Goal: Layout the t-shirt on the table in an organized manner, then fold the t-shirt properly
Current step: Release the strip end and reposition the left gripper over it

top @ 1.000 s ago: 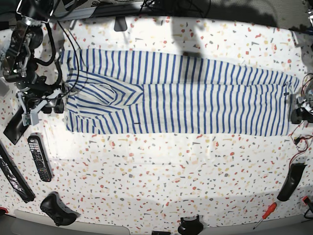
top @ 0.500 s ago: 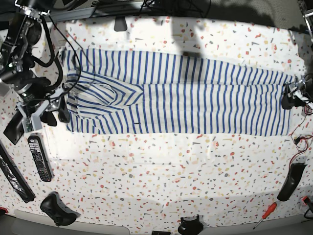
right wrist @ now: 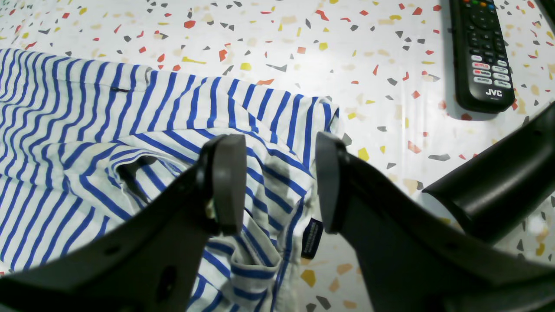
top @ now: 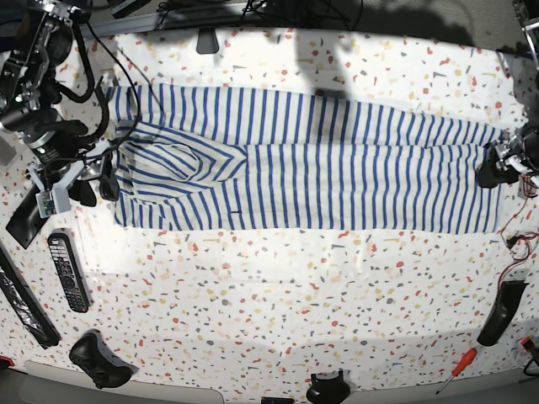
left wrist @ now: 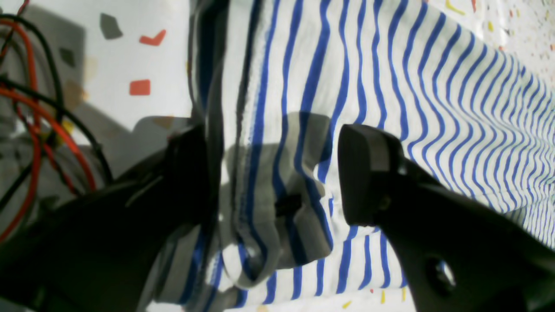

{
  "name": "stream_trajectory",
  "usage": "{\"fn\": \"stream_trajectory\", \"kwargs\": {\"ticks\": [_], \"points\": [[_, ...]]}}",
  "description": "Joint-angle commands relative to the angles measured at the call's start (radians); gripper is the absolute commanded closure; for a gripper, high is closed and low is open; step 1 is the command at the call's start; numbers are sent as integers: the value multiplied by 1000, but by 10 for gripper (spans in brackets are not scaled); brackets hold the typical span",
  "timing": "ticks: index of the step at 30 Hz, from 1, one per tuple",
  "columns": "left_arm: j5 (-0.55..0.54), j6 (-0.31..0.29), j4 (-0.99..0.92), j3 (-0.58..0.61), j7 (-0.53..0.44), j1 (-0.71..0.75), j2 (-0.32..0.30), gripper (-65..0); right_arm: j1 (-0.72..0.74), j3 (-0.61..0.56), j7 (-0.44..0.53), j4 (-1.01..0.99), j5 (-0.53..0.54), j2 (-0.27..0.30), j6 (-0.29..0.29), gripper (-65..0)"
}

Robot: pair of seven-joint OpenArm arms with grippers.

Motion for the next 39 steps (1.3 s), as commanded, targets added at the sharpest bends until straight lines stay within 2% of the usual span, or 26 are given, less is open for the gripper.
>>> {"fn": "stream_trajectory", "kwargs": {"ticks": [1,5,8,10,11,13,16,17,23,28,34,36,39], "points": [[-21,-6,8,-3,41,-1,-16,-413,11,5,23,21,15,14,6,-254],[-136,-6,8,-3,109,3,-17,-413,11,5,23,21,15,14,6,-254],[-138,-6,8,-3,83,2,-18,-412,11,5,23,21,14,14,6,-254],[-98,-6,8,-3,47,2,-21,-396,11,5,23,21,14,14,6,-254],[-68,-6,9,-3,27,2,-23,-366,11,5,23,21,14,14,6,-254],[-12,-6,9,-3,-17,2,-25,-267,11,5,22,21,14,14,6,-254],[-4,-6,9,-4,-64,2,-25,-49,11,5,22,21,14,14,6,-254],[-21,-6,9,-3,-72,2,-25,0,11,5,22,21,14,14,6,-254],[-81,-6,11,-4,-68,-10,-26,0,11,5,14,21,14,14,6,-254],[-133,-6,72,-4,41,-9,-25,0,11,5,14,21,14,14,6,-254],[-133,-6,290,-4,90,29,-25,0,11,5,14,21,15,14,6,-254],[-133,26,385,-4,117,50,-21,0,11,5,14,21,14,14,6,-254],[-133,27,527,-3,144,109,-1,0,11,5,14,21,14,14,6,-254]]}}
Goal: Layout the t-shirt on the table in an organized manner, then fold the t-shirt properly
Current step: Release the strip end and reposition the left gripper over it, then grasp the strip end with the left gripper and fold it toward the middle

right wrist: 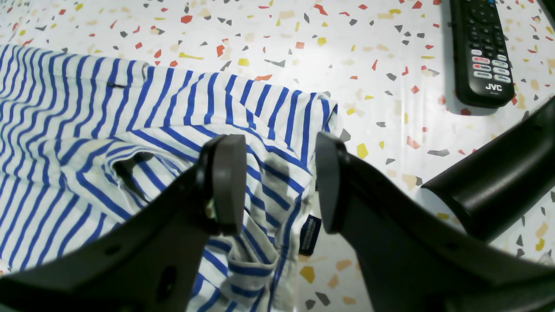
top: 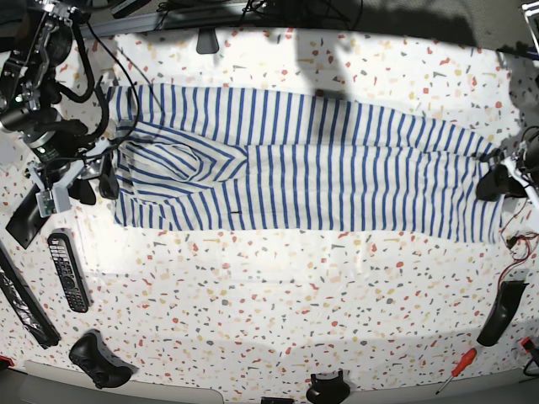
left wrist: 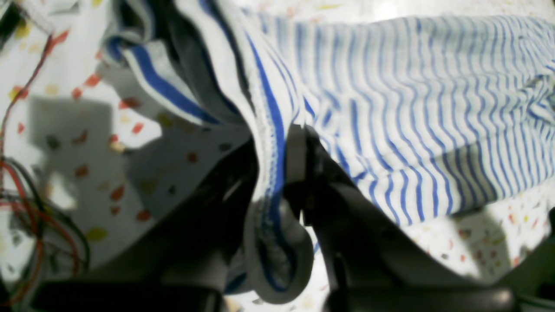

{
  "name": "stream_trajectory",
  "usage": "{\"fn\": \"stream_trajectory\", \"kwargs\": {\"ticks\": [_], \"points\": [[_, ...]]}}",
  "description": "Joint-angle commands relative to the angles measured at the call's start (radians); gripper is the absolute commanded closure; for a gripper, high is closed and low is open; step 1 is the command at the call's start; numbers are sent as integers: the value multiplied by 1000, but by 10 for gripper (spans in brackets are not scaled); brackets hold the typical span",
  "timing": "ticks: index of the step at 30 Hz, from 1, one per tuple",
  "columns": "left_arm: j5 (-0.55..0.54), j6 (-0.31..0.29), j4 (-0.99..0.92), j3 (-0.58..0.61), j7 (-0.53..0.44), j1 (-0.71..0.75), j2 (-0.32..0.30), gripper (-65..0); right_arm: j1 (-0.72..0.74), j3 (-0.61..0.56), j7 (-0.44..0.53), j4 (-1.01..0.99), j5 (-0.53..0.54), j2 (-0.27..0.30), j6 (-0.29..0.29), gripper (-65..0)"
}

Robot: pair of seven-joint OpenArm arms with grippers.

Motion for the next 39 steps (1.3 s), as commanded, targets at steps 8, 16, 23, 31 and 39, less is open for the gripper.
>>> {"fn": "stream_trajectory", "kwargs": {"ticks": [8,16,23,31,39], "points": [[-16,-6,217,-6,-79,121,241,0,11,4,27,20,15,14,6,-254],[160,-7,217,6,-59,125,511,0,11,4,27,20,40,14,6,-254],[191,-7,217,132,-98,125,552,0,11,4,28,20,63,14,6,-254],[408,42,217,243,-195,125,552,0,11,4,27,20,63,14,6,-254],[407,69,217,243,-206,126,552,0,11,4,27,20,63,14,6,-254]]}}
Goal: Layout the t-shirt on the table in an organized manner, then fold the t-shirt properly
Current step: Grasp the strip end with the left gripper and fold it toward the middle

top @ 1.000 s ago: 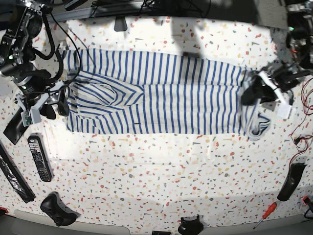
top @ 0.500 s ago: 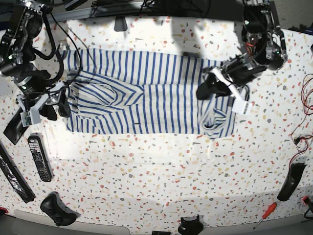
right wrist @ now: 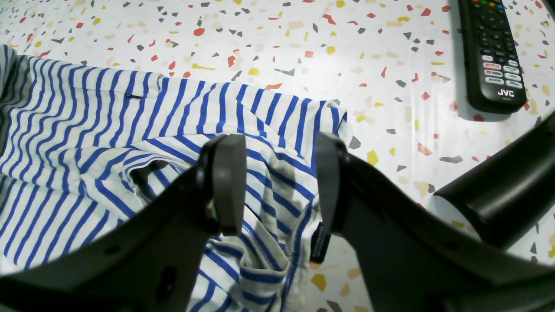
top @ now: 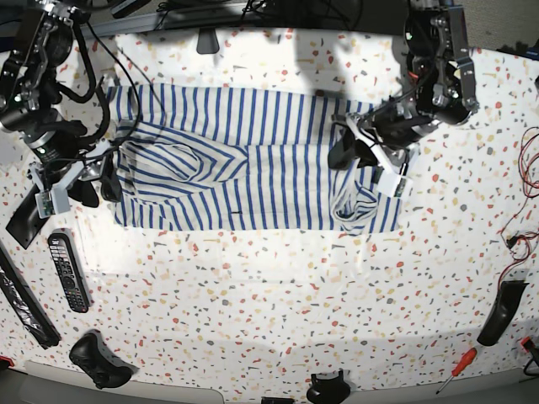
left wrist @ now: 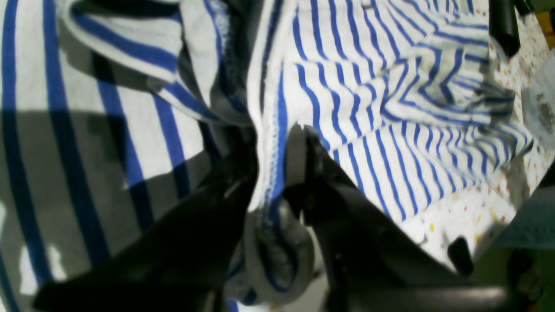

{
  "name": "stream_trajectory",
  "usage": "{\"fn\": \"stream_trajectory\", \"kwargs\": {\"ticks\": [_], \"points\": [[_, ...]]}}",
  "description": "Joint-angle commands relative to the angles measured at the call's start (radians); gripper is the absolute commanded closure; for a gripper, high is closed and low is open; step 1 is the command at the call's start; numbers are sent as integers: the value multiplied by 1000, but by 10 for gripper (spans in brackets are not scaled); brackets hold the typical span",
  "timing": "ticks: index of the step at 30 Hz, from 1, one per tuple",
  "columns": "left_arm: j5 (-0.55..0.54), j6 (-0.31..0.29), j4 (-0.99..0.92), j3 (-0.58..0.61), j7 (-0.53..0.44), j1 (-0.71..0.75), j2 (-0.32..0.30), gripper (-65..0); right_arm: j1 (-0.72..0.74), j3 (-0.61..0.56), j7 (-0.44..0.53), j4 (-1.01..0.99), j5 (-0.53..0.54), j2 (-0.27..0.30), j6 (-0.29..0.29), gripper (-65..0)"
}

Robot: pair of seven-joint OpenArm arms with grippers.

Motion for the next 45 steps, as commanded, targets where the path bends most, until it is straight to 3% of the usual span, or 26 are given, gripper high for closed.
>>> {"fn": "stream_trajectory", "kwargs": {"ticks": [1,6,9,11,16,22,27,32,36,41,45], "points": [[-25,-7,18,1,-20,-11,0,0,11,5,27,20,17,14,6,-254],[-126,-7,18,1,-20,-11,1,0,11,5,27,20,17,14,6,-254],[-257,-7,18,1,-18,-11,1,-211,11,5,27,20,17,14,6,-254],[-341,-8,18,1,20,-11,1,-289,11,5,27,20,17,14,6,-254],[-377,-8,18,1,149,-11,0,-295,11,5,27,20,17,14,6,-254],[-369,-12,18,1,93,-18,0,-295,11,5,26,20,16,14,6,-254],[-344,-38,18,1,111,-42,0,-295,11,12,-8,20,-7,14,6,-260],[-344,-39,18,1,112,-44,0,-295,11,76,-6,14,-17,14,6,-372],[-344,-39,18,1,112,-44,0,-295,11,163,-16,13,-17,13,6,-375],[-339,-39,18,1,115,-44,0,-295,11,222,-143,-68,92,14,-19,-375],[-249,-61,18,1,138,-44,0,-295,23,219,-146,-245,201,13,-14,-375]]}}
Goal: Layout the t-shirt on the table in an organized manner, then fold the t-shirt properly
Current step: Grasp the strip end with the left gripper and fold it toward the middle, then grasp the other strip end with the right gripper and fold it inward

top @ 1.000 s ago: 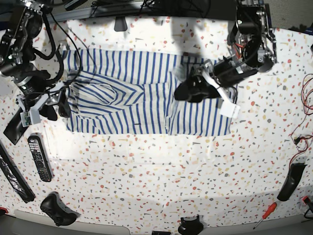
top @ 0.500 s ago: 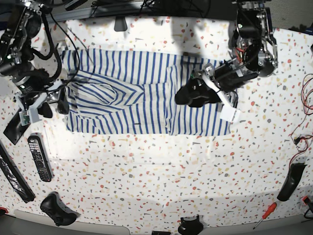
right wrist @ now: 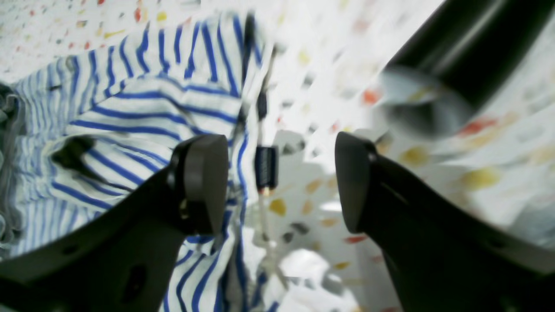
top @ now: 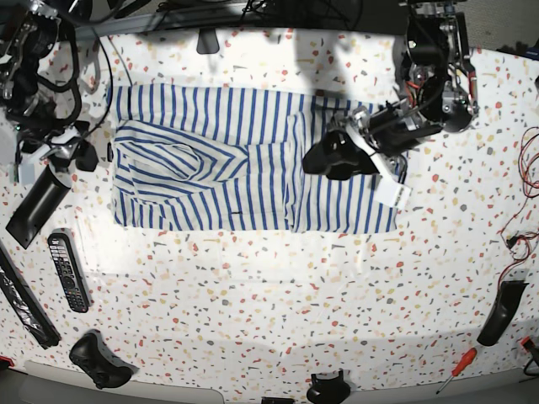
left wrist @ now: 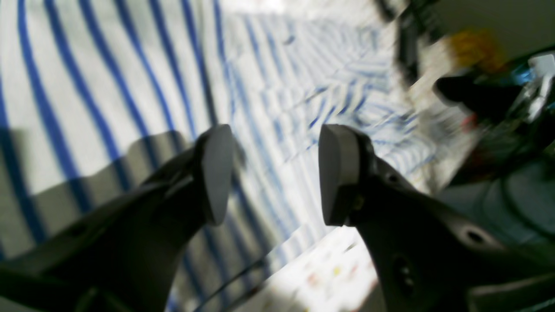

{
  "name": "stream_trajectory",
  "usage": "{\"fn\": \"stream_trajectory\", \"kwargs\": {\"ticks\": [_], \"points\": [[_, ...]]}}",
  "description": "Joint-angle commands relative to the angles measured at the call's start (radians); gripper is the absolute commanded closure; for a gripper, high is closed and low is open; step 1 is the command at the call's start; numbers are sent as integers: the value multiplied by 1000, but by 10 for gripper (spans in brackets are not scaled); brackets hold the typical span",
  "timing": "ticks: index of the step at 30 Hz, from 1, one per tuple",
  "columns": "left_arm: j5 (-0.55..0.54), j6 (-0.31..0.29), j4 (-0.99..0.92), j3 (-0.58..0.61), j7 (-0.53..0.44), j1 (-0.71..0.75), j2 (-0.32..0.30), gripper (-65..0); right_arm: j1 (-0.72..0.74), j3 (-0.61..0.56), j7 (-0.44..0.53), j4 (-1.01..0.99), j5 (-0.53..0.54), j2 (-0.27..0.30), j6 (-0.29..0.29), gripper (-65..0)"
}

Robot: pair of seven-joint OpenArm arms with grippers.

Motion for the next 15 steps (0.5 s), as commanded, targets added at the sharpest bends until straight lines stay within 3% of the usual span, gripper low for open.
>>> {"fn": "stream_trajectory", "kwargs": {"ticks": [1,5,9,15], "points": [[4,-11,18,2,-13,-11,2,-295,18,4,20,-26,13,19,3,-375],[65,-12,18,2,-13,-11,2,-295,47,4,-5,-148,18,16,23,-375],[61,-12,18,2,-36,-11,5,-295,58,-6,-63,-172,111,-8,23,-375],[61,-12,18,2,-43,-11,5,-295,62,-114,-81,-172,124,-64,23,-375]]}}
